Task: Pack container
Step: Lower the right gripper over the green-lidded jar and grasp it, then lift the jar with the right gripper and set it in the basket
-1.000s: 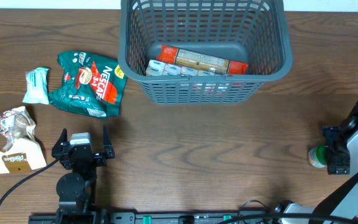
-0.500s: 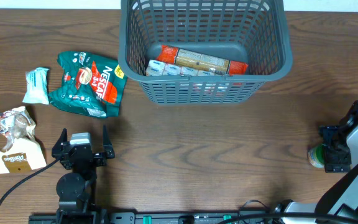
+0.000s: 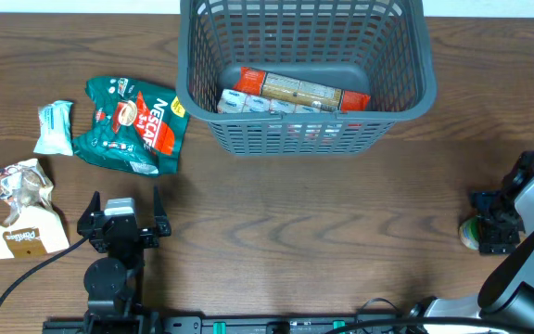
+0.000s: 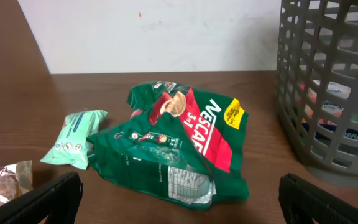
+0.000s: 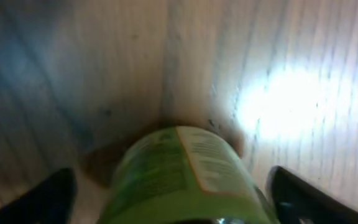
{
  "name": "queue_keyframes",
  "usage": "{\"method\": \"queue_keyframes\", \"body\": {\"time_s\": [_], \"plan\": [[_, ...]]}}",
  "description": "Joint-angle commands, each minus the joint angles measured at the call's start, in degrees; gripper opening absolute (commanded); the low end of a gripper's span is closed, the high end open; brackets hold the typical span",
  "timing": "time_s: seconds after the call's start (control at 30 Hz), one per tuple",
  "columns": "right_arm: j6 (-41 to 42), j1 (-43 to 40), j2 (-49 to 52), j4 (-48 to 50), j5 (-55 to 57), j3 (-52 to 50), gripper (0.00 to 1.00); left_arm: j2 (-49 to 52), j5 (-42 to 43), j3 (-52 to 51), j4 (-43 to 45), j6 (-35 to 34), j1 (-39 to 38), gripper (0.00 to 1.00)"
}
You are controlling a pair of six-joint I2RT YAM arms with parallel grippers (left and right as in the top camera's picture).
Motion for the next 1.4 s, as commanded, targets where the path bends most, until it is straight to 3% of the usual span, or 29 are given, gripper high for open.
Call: {"method": "queue_keyframes", "body": {"time_s": [0.0,0.03,0.07,0.17,0.57,0.9,1.1,1.37], "plan": [[0.33,-0.42,1.68,0.48,0.55,-0.50,0.49,-0.31,-0.09,-1.55,-0.83,0.94,0.31,0.99],[0.33,-0.42,1.68,0.52,0.55,-0.50,0.36,-0.31,-0.09,-1.55,-0.83,0.94,0.31,0.99],[0.33,-0.42,1.68,0.61,0.55,-0.50,0.12,-0.31,-0.09,-1.55,-0.83,0.94,0.31,0.98],[0.28,-0.42,1.68,0.70,0.33,-0.50,0.01,-0.31,-0.09,-1.55,-0.83,0.94,0.31,0.99],[-8.92,2.34,-4.48,1.75,-2.64,2.86,0.01,-0.31,-0.09,-1.55,-0.83,0.94,0.31,0.99],[-24.35,9.97,-17.44,-0.63,-2.64,28.35,0.01,-0.31,-0.09,-1.55,-0.83,0.94,0.31,0.98],[-34.86,20.50,-19.54,-1.18,-5.18,43.65,0.02,-0.31,-0.09,-1.55,-0.83,0.94,0.31,0.98],[-42.86,40.76,-16.70,-1.07,-0.46,52.28,0.02,-0.31,-0.09,-1.55,-0.83,0.94,0.31,0.99]]}}
